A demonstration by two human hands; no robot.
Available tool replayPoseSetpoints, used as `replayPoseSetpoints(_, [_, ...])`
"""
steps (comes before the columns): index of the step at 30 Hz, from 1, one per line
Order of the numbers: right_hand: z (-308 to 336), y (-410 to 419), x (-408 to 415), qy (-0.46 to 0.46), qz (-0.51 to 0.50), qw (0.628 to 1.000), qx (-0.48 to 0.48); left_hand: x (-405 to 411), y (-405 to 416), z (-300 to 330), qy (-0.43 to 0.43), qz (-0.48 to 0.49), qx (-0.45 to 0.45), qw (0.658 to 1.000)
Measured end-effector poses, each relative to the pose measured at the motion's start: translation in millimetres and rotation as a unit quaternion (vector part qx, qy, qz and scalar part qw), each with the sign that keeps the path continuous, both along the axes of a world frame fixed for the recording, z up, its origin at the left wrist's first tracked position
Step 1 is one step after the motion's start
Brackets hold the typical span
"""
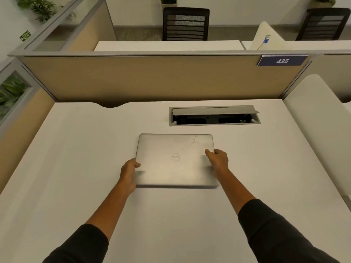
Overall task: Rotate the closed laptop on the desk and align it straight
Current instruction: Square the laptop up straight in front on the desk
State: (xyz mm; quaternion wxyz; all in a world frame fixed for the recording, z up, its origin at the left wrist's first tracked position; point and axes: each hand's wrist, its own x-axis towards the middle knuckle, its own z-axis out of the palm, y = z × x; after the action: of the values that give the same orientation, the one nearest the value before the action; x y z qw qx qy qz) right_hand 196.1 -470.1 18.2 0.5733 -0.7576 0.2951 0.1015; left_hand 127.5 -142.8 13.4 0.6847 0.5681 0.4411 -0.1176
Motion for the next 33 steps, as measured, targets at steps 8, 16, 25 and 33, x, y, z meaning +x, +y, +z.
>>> replayPoseSetpoints(8, [4,-6,22,-0.013,0.011,1.000,-0.006,6,-12,3,-0.001,0.012,-0.012,1.000])
replayPoseSetpoints(16, [4,-10,30,-0.011,0.012,1.000,-0.010,13,-15,4,0.002,0.016,-0.009,1.000])
replayPoseSetpoints(25, [5,-10,32,-0.003,0.014,1.000,-0.015,20,-15,2,0.004,0.019,-0.006,1.000])
replayPoseSetpoints(33, [4,-10,32,-0.001,0.010,1.000,0.003,21,-17,3,-0.002,0.027,-0.010,1.000])
